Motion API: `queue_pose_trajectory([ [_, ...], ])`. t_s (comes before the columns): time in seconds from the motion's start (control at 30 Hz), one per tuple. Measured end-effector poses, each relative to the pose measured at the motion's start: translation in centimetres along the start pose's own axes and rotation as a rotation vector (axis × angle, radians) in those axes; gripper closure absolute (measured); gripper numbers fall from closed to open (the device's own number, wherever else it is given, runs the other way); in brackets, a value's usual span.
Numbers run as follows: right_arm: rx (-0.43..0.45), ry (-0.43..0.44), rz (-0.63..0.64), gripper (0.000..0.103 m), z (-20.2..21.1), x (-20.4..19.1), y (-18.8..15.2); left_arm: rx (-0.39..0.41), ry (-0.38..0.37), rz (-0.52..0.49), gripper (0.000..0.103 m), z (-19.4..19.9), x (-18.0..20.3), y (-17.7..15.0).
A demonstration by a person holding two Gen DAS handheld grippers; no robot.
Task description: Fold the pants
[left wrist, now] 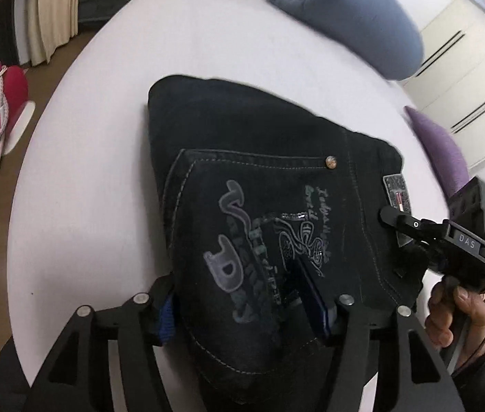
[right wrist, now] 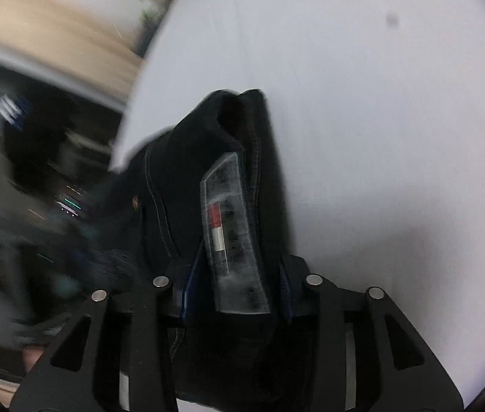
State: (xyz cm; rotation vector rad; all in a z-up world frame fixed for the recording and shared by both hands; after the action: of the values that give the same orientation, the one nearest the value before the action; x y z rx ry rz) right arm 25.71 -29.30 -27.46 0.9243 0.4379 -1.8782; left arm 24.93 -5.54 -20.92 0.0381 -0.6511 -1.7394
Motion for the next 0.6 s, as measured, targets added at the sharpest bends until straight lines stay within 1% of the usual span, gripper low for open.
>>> queue_pose_trajectory([
  [0.07,0.011,0.012,0.008,0.064,0.5,0.0,-0.5,0.007,0.0,0.001,0.036,0.3,0.3,-0.1],
  [0.1,0.028,-0.009,0.019,0.062,1.2,0.1,-0.8,0.009,0.007,0.008,0.036,0.6,0.4,0.0],
  [0.17,0.068,-0.036,0.012,0.059,2.6,0.2,-1.3,0.046,0.041,0.009,0.036,2.1,0.5,0.4],
  [0.2,0.112,-0.05,0.0,0.058,4.0,0.2,-1.6,0.074,0.061,0.006,0.036,3.2,0.6,0.6],
  [0.23,0.141,-0.057,0.002,0.058,5.0,0.1,-2.3,0.116,0.097,-0.004,0.031,4.6,0.7,0.8],
  [0.27,0.189,-0.068,0.018,0.058,6.0,-0.4,-3.0,0.16,0.136,-0.02,0.022,6.1,0.9,1.0],
  [0.3,0.244,-0.083,0.048,0.058,7.7,-1.1,-3.5,0.212,0.18,-0.038,0.017,7.9,1.3,1.2],
  [0.33,0.286,-0.097,0.073,0.058,9.1,-1.7,-3.9,0.291,0.236,-0.064,0.006,10.5,1.8,1.7],
  [0.37,0.352,-0.11,0.109,0.058,11.0,-2.9,-4.6,0.349,0.272,-0.086,0.0,12.3,1.7,2.4],
  [0.43,0.448,-0.133,0.17,0.057,14.1,-5.3,-4.5,0.487,0.357,-0.145,0.0,16.9,2.3,3.6],
  [0.47,0.509,-0.159,0.207,0.055,16.1,-6.5,-5.0,0.528,0.384,-0.167,0.0,19.0,2.0,3.4],
  [0.5,0.58,-0.179,0.248,0.051,18.0,-8.2,-5.5,0.577,0.417,-0.191,0.0,20.9,2.4,3.7],
  [0.53,0.634,-0.189,0.282,0.046,18.8,-10.5,-6.0,0.637,0.466,-0.218,0.0,23.3,3.4,3.7],
  [0.57,0.697,-0.2,0.322,0.042,20.6,-12.3,-6.9,0.677,0.5,-0.232,0.0,25.2,3.7,3.6],
  [0.6,0.787,-0.206,0.378,0.032,23.0,-14.5,-8.0,0.725,0.525,-0.244,0.0,26.9,3.9,3.6],
])
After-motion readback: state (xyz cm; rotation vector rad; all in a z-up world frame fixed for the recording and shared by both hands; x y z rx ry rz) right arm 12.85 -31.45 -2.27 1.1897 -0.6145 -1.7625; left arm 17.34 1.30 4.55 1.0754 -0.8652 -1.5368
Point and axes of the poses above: each gripper's, at about its wrist camera, not at the fingertips, and z roughly against the way its jaws point, x to its right, y to its top, the point moved 10 cm from there along -z, roughly the way its jaws point, and after that the axes turned 12 degrees about -z, right-handed, at the moved point
